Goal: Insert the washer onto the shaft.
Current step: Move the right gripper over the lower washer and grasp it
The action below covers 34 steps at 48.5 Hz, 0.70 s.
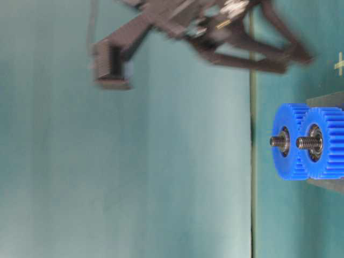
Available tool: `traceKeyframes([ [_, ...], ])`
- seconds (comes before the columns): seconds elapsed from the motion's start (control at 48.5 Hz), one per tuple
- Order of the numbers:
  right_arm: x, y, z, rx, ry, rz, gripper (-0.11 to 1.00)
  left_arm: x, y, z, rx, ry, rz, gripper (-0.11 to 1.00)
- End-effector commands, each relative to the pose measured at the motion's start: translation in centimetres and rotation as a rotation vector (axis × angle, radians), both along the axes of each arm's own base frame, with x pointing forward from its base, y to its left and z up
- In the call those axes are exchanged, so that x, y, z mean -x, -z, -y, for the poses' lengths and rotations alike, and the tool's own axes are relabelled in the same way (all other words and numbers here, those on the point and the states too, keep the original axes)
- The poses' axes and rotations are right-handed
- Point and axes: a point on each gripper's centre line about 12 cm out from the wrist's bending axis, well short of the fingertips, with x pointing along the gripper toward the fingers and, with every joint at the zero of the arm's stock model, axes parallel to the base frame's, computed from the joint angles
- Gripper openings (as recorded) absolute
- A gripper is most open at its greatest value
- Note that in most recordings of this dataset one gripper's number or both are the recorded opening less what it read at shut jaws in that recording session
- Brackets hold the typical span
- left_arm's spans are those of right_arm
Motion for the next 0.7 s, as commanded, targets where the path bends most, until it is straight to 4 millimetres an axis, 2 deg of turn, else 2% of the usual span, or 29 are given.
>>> traceKeyframes([
  [0.0,-0.2,0.1,-0.3,-0.007,0.001,0.028,0.78,-0.2,-1.2,0.0,-0.005,0.0,0.04,0.0],
  [0.351,0.8,2.8,-1.3,-0.017,-0.012,0.005,0.78,0.0,-1.1,0.0,-0.005,0.001,0.037,0.01],
  [0.68,0.6,3.4,-1.3,-0.03,0.007,0.075,0.76,0.5,-1.2,0.0,-0.002,0.0,0.048,0.0],
])
